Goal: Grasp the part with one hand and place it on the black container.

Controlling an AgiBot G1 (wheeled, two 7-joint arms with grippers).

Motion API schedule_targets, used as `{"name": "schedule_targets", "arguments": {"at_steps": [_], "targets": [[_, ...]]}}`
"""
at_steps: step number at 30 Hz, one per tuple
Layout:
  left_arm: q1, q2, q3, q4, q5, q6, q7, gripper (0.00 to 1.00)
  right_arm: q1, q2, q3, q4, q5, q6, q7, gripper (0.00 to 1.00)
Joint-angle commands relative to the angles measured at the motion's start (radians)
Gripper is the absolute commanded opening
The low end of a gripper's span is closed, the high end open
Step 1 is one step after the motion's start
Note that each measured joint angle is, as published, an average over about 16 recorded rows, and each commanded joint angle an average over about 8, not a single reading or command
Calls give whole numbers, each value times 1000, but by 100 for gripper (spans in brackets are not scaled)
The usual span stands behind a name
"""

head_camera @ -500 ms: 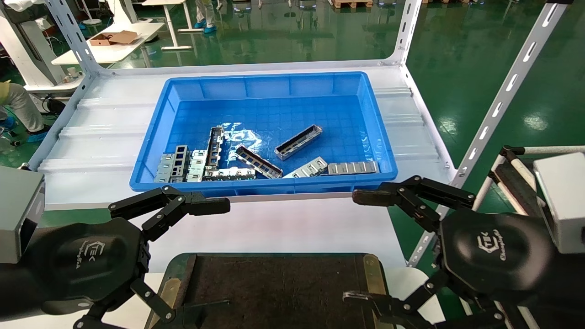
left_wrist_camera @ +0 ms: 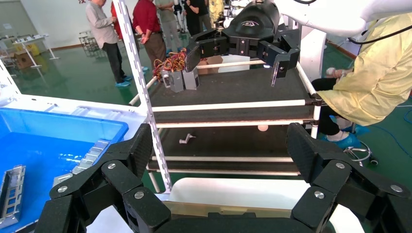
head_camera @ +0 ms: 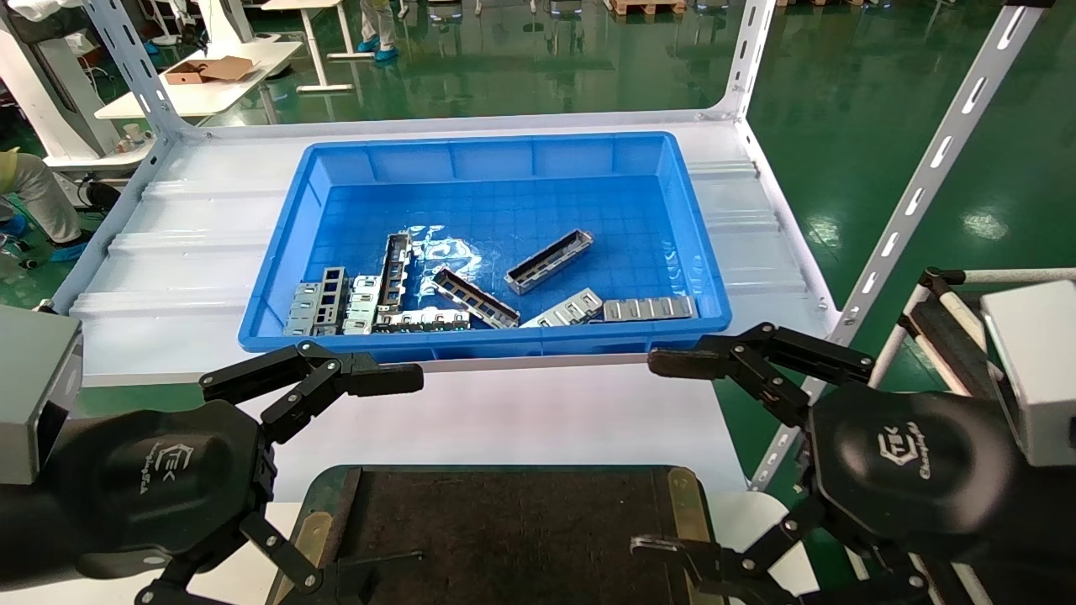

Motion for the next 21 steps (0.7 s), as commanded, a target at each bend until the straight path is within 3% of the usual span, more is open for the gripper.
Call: {"name": "schedule_targets", "arguments": {"at_steps": [1, 21], "targets": [[0, 0, 0, 0, 0, 0, 0, 100, 0, 0, 0, 0, 0, 0, 0, 100], [0, 0, 0, 0, 0, 0, 0, 100, 0, 0, 0, 0, 0, 0, 0, 100]]}}
